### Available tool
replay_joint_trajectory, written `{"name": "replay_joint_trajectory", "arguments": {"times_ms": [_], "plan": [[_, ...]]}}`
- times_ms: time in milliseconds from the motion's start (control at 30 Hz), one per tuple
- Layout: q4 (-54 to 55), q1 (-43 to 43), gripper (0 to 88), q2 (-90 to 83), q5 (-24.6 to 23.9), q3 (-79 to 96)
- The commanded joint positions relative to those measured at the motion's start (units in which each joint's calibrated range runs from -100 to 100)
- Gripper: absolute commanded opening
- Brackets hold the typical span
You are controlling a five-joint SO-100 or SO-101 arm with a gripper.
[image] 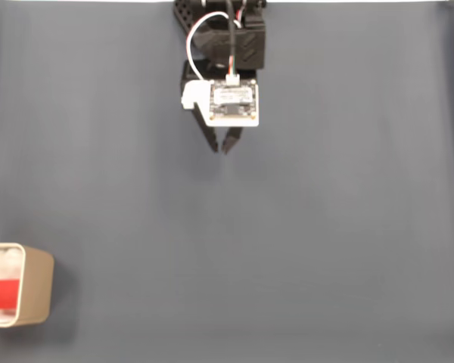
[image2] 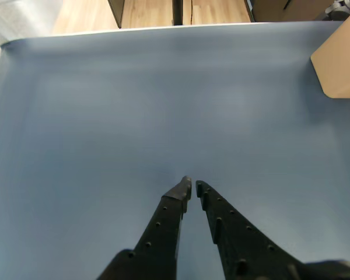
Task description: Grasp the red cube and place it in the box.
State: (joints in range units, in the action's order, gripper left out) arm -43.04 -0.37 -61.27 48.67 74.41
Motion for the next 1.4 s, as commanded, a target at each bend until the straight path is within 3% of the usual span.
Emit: {"name": "replay_joint_trajectory", "arguments": {"times_ms": [0,533,933,1367], "plan": [[0.83,-0.41,0.0,-6.32,0.73,4.42],[-5.4,0.23,0.0,-27.21,2.1,25.04],[-22.37,-0.34,0.2,-38.13,-0.29,25.41],[-30.4,-0.48,0.0,-38.65,-0.05,25.41]]}}
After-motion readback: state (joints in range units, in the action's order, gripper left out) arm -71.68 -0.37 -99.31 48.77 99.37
